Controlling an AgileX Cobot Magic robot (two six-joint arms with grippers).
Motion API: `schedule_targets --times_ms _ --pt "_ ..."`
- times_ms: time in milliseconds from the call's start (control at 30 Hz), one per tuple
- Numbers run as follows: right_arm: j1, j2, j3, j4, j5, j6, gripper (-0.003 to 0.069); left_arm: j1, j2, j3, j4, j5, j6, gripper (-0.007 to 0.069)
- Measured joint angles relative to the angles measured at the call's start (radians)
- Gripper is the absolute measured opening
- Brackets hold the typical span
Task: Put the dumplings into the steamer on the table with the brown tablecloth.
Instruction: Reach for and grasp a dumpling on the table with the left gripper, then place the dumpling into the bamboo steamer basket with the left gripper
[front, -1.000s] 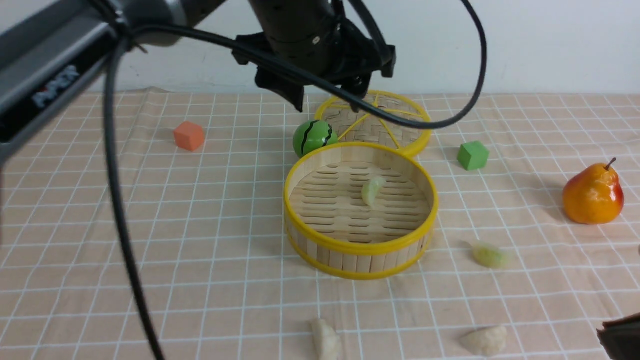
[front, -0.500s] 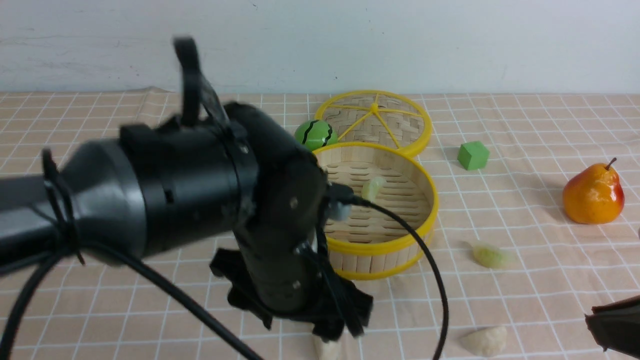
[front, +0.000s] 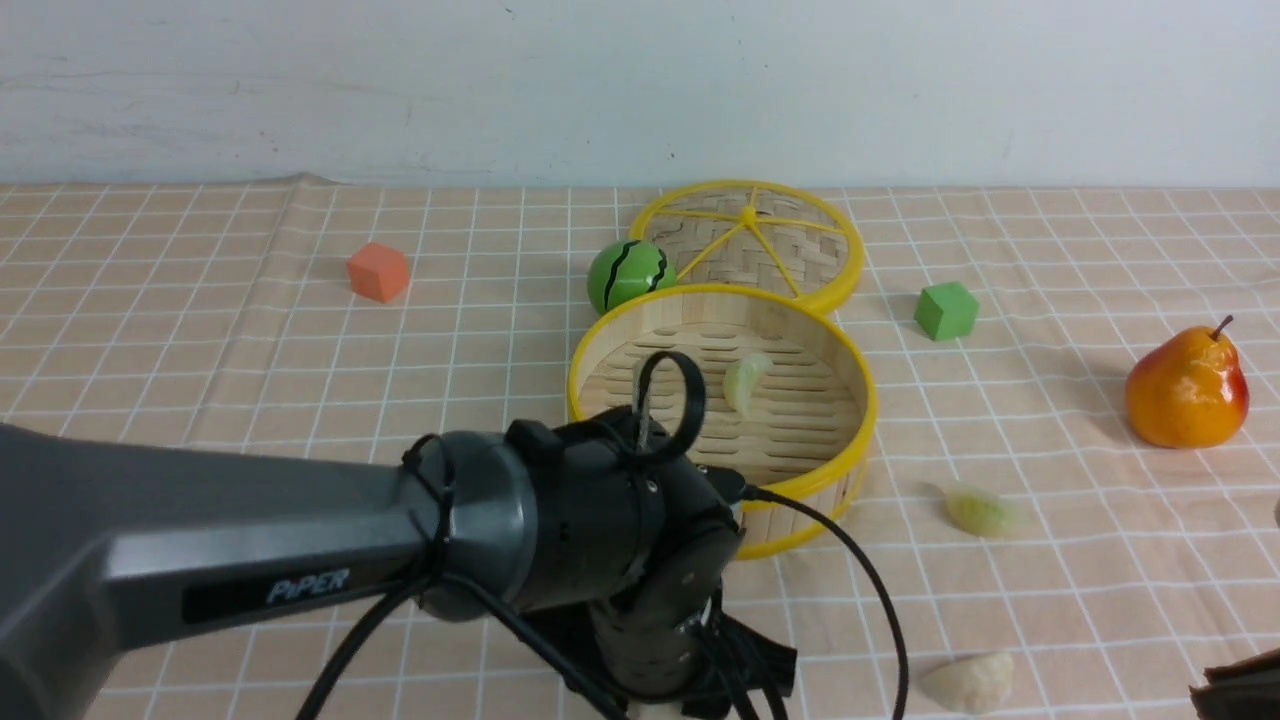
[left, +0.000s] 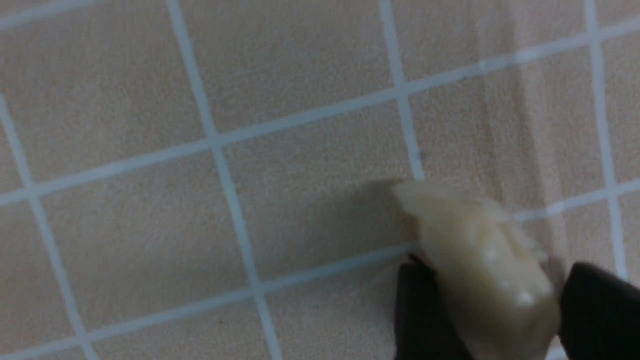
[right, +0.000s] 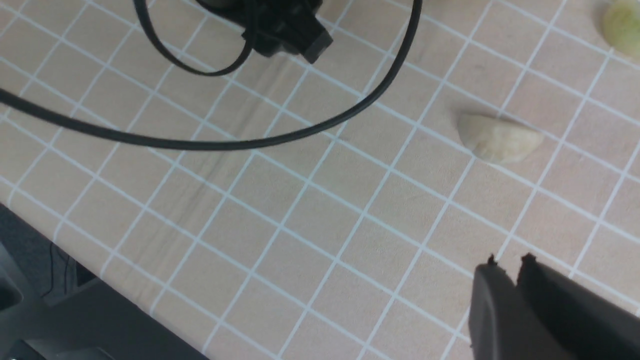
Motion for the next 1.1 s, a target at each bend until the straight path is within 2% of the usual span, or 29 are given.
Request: schedule_targets --times_ms 67,100,167,300,500,567,600,667,800,1100 --pt "0.0 0.0 0.0 0.0 0.012 0.0 0.0074 0.0 0.0 0.0 0.006 -0.006 -0.001 0.0231" --pt "0.0 0.0 0.0 0.0 0.017 0.0 0.0075 0.0 0.0 0.0 0.007 -0.006 -0.001 0.0222" --pt "0.0 0.0 0.0 0.0 0.019 0.0 0.0076 0.0 0.0 -0.003 0.01 0.0 -0.001 0.0228" --pt "0.0 0.0 0.0 0.0 0.021 0.0 0.008 0.0 -0.035 -0.062 0.017 0.128 0.066 0.0229" --pt "0.0 0.0 0.0 -0.009 0.02 0.0 0.0084 0.018 -0.101 -0.29 0.077 0.242 0.175 0.0229" --pt "0.0 0.0 0.0 -0.011 0.024 0.0 0.0084 0.072 -0.08 -0.416 0.034 0.29 0.252 0.0229" --pt "0.0 0.0 0.0 -0.011 0.026 0.0 0.0084 0.072 -0.077 -0.416 0.029 0.29 0.257 0.0229" --pt "0.0 0.0 0.0 -0.011 0.05 0.0 0.0084 0.146 -0.022 -0.512 -0.051 0.32 0.325 0.0229" --pt "0.0 0.0 0.0 -0.012 0.099 0.0 0.0084 0.243 0.099 -0.629 -0.144 0.317 0.39 0.0229" --pt "0.0 0.0 0.0 -0.012 0.164 0.0 0.0093 0.346 0.365 -0.839 -0.177 0.291 0.411 0.0229"
